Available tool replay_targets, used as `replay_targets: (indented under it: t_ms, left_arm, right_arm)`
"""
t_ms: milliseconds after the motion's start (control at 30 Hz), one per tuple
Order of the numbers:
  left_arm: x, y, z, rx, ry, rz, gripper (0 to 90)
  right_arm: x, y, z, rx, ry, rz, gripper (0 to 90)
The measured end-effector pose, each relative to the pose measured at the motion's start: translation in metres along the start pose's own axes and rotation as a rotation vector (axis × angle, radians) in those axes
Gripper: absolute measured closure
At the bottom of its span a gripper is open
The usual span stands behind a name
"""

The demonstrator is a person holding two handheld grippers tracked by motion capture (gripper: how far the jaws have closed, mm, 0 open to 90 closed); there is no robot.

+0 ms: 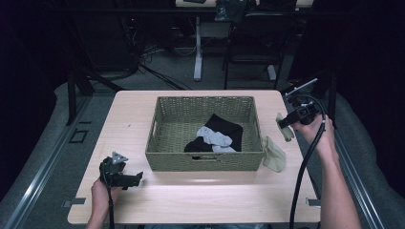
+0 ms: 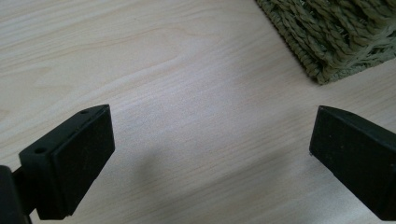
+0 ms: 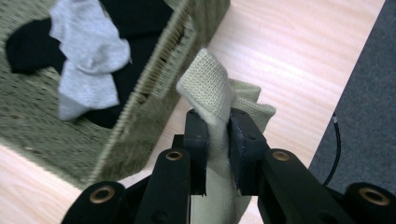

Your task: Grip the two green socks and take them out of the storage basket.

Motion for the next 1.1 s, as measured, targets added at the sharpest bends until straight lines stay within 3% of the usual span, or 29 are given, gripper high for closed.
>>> replay_targets:
  t_ms: [233,333,367,433,467,700,767,867,900,933,1033,1100]
  left_arm:
    - [0.000,0.000,0.000,0.005,-0.001,-0.001,0.1]
    - [0.000,0.001,0.000,0.005,-0.002,-0.002,0.1]
    - [0.000,0.001,0.000,0.005,-0.002,-0.002,0.1]
    - [0.000,0.001,0.000,0.005,-0.001,-0.002,0.1]
    - [0.000,0.001,0.000,0.005,-0.002,-0.001,0.1]
    - [0.000,0.000,0.000,0.003,0.000,-0.001,0.1]
    - [0.000,0.000,0.000,0.003,-0.001,0.000,0.1]
    - [-0.001,0.000,0.000,0.002,-0.002,-0.005,0.1]
    - [-0.001,0.000,0.000,0.002,-0.002,-0.005,0.1]
    - [0.000,0.000,0.000,0.002,-0.001,-0.006,0.1]
    - [0.000,0.000,0.000,0.006,-0.001,-0.001,0.1]
    - [0.000,0.000,0.000,0.004,-0.002,-0.005,0.1]
  right_arm:
    - [0.009,0.033,-0.011,-0.042,0.033,-0.012,78.4]
    - [0.012,0.054,-0.018,-0.066,0.047,0.006,78.3]
    - [0.012,0.054,-0.018,-0.066,0.047,0.006,78.3]
    - [0.010,0.072,-0.023,-0.072,0.066,0.000,78.0]
    - [0.011,0.076,-0.025,-0.094,0.047,0.001,78.0]
    - [0.008,0.106,-0.032,-0.101,0.058,0.022,74.8]
    - [0.006,0.109,-0.032,-0.092,0.068,0.019,72.8]
    - [0.005,0.107,-0.031,-0.081,0.063,0.027,57.8]
    - [0.005,0.107,-0.031,-0.081,0.063,0.027,57.8]
    - [0.005,0.101,-0.031,-0.063,0.065,0.030,50.6]
    - [0.004,0.095,-0.030,-0.028,0.079,0.040,43.8]
    - [0.004,0.082,-0.031,-0.008,0.057,0.043,35.5]
Point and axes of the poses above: each handheld gripper's, and its own axes: y roughly forward along the jaws, z roughly out of its top, x roughly to its right, the point moved 5 cm from there along y, roughly forward along the jaws, and after that the axes turned 7 degrees about -z, right-handed, at the moved point
